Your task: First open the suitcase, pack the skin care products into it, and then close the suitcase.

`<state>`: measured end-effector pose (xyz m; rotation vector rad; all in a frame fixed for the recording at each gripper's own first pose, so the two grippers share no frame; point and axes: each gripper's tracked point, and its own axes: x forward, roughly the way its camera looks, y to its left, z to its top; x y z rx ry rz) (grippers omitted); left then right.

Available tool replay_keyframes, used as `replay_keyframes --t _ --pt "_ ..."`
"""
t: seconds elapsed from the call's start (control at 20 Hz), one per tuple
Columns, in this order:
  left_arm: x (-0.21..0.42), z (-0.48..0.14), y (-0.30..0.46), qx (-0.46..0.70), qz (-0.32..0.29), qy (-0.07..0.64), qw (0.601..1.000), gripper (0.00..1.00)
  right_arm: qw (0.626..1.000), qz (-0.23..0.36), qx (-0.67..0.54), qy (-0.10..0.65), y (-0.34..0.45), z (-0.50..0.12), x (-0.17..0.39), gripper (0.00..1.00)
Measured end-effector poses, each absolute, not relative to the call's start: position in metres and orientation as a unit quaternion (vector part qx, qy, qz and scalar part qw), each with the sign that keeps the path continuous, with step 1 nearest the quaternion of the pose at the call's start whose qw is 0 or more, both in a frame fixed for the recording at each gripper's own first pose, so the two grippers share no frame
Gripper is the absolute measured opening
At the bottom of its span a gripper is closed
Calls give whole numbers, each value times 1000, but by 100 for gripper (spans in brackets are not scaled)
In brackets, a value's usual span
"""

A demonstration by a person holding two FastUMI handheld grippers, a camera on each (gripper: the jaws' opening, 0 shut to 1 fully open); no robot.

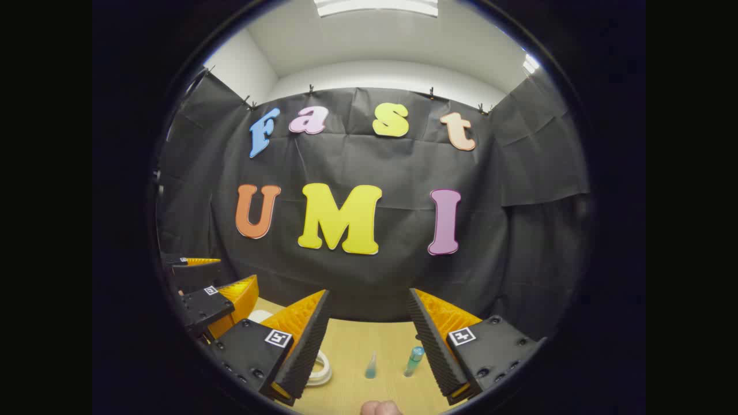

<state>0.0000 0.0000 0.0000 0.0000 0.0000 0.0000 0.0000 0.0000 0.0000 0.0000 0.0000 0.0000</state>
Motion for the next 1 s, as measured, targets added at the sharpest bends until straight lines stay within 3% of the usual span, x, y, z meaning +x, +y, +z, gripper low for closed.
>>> replay_keyframes --t 1.0 --pt "-1 -15 -33 13 2 20 1000 98 1000 -4 18 18 -43 -15 7 80"
